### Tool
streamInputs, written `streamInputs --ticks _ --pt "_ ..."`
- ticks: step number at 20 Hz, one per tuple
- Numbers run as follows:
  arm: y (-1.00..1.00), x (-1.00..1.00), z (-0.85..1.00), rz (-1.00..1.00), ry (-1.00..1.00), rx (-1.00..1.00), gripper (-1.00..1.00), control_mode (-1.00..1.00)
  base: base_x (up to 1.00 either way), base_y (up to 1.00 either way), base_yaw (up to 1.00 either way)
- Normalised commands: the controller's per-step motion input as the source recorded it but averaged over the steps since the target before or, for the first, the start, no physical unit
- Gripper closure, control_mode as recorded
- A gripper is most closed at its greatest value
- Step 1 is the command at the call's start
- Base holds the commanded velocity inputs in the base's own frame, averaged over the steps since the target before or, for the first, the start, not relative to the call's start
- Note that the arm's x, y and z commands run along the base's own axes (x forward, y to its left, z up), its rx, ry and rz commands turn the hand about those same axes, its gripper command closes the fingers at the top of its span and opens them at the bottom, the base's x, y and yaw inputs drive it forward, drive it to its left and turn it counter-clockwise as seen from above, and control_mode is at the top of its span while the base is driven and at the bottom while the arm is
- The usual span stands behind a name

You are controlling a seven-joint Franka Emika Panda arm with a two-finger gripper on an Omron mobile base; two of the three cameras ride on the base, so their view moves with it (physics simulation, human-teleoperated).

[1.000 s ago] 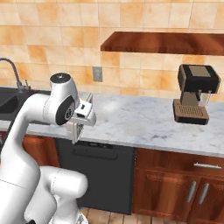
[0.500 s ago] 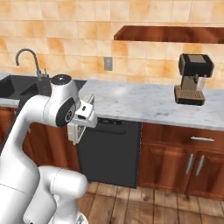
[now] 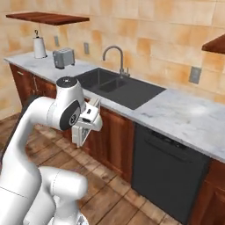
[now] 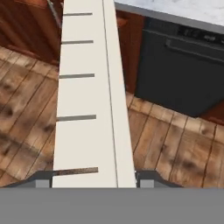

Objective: The ice cube tray has been filled with water. Take the tray and place it in the freezer to make ice. Close the freezer door after placing the tray.

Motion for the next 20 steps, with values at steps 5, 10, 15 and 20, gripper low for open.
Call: streamInputs --ticks 5,10,15,20 --pt "0.0 0.0 0.0 0.0 0.0 0.0 1.0 1.0 0.16 0.12 0.83" --pt "0.0 0.0 0.0 0.0 0.0 0.0 1.0 1.0 0.04 0.03 0.8" --pt "0.0 0.0 0.0 0.0 0.0 0.0 1.0 1.0 0.0 0.0 0.83" --pt "0.0 0.0 0.0 0.0 0.0 0.0 1.0 1.0 0.02 0.0 0.83"
